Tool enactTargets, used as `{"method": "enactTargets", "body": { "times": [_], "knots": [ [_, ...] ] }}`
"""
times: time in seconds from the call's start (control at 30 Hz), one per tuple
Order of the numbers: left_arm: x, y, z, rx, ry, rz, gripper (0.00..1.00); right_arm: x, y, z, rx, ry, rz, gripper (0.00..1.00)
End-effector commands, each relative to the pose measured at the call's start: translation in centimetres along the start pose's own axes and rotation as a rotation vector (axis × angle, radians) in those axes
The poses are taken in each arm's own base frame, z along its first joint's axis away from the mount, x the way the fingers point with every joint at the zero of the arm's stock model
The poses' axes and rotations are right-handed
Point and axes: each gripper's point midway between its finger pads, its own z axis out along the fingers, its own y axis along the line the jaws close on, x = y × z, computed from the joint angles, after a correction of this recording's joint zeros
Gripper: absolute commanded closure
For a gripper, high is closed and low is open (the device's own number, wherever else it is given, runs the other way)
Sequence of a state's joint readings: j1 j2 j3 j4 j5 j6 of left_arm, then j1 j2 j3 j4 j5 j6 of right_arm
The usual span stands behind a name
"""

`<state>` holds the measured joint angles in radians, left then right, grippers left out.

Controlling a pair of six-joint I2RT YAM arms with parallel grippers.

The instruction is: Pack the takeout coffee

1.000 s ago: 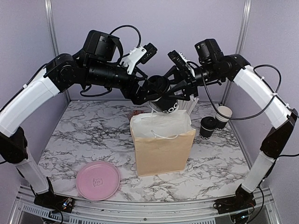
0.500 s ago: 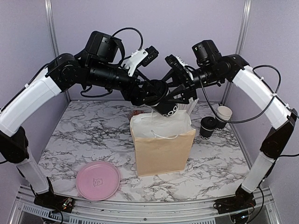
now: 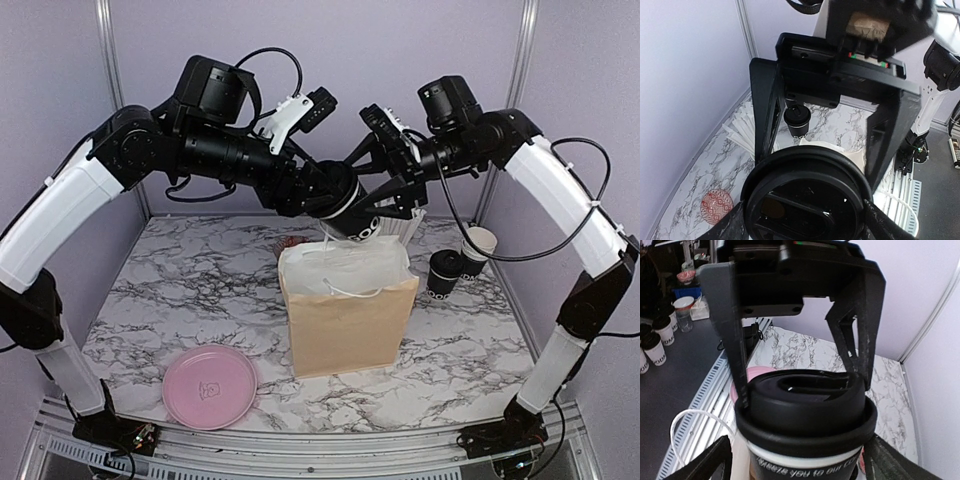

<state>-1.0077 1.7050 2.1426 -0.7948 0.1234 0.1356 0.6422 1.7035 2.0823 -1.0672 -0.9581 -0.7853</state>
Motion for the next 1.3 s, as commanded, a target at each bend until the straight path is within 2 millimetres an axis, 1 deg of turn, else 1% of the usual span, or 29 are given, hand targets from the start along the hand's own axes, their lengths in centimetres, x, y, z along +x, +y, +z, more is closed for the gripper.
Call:
{"method": "enactTargets", "body": {
  "times": [0.0, 0.03, 0.1, 0.2, 0.27, 0.3, 0.37, 0.43, 0.53, 0.57, 0.63, 0.7, 0.77, 0.87, 0.93, 1.03, 1.1, 1.17, 1.27],
  "knots": [
    [-3.0, 1.8, -5.9, -0.128, -0.104, 0.003, 0.26, -3.7, 1.0, -3.5, 0.011, -0.078, -0.053, 0.07],
    [-3.3, 2.2, -6.9, -0.156, -0.116, 0.004, 0.26, -3.9, 0.7, -4.2, 0.024, -0.089, -0.051, 0.02],
    [-3.5, 3.2, -9.0, -0.232, -0.135, 0.007, 0.26, -3.9, -0.2, -5.6, 0.062, -0.097, -0.038, 0.01],
    [-2.8, 5.1, -11.4, -0.354, -0.127, -0.002, 0.25, -3.1, -1.6, -7.2, 0.125, -0.087, -0.009, 0.01],
    [-1.4, 7.2, -12.8, -0.47, -0.089, -0.032, 0.25, -2.2, -2.9, -8.3, 0.183, -0.071, 0.028, 0.01],
    [-0.4, 8.4, -13.1, -0.523, -0.059, -0.061, 0.26, -1.7, -3.4, -8.6, 0.215, -0.055, 0.038, 0.01],
    [2.5, 11.1, -13.3, -0.604, 0.02, -0.146, 0.26, -0.1, -4.6, -9.6, 0.283, -0.01, 0.063, 0.01],
    [6.4, 13.6, -12.7, -0.667, 0.122, -0.234, 0.26, 1.8, -5.7, -10.2, 0.352, 0.05, 0.09, 0.01],
    [12.7, 15.9, -10.8, -0.699, 0.283, -0.333, 0.27, 5.2, -7.0, -11.0, 0.451, 0.157, 0.135, 0.01],
    [14.7, 16.4, -10.0, -0.699, 0.333, -0.363, 0.27, 6.5, -7.6, -11.5, 0.499, 0.204, 0.152, 0.01],
    [18.2, 17.4, -8.9, -0.705, 0.421, -0.418, 0.28, 8.7, -8.1, -12.2, 0.558, 0.273, 0.18, 0.01],
    [20.9, 17.5, -7.4, -0.675, 0.493, -0.455, 0.28, 11.4, -8.3, -12.8, 0.609, 0.364, 0.211, 0.01],
    [23.2, 17.6, -6.2, -0.659, 0.552, -0.482, 0.29, 14.1, -8.6, -13.7, 0.665, 0.47, 0.23, 0.01],
    [26.3, 17.9, -4.5, -0.626, 0.621, -0.521, 0.28, 18.6, -8.8, -15.4, 0.699, 0.613, 0.285, 0.03],
    [27.7, 17.9, -3.5, -0.592, 0.639, -0.549, 0.29, 21.0, -8.8, -16.6, 0.705, 0.657, 0.35, 0.04],
    [29.1, 18.0, -2.4, -0.559, 0.653, -0.569, 0.29, 24.7, -9.2, -18.2, 0.714, 0.719, 0.441, 0.07],
    [29.6, 17.9, -1.7, -0.532, 0.651, -0.584, 0.29, 26.6, -9.1, -18.9, 0.715, 0.767, 0.473, 0.08],
    [30.5, 17.9, -1.1, -0.515, 0.667, -0.594, 0.28, 28.3, -9.0, -19.2, 0.706, 0.819, 0.497, 0.09],
    [31.8, 18.0, -0.5, -0.508, 0.699, -0.598, 0.28, 30.1, -8.7, -19.1, 0.688, 0.87, 0.52, 0.11]
  ]
}}
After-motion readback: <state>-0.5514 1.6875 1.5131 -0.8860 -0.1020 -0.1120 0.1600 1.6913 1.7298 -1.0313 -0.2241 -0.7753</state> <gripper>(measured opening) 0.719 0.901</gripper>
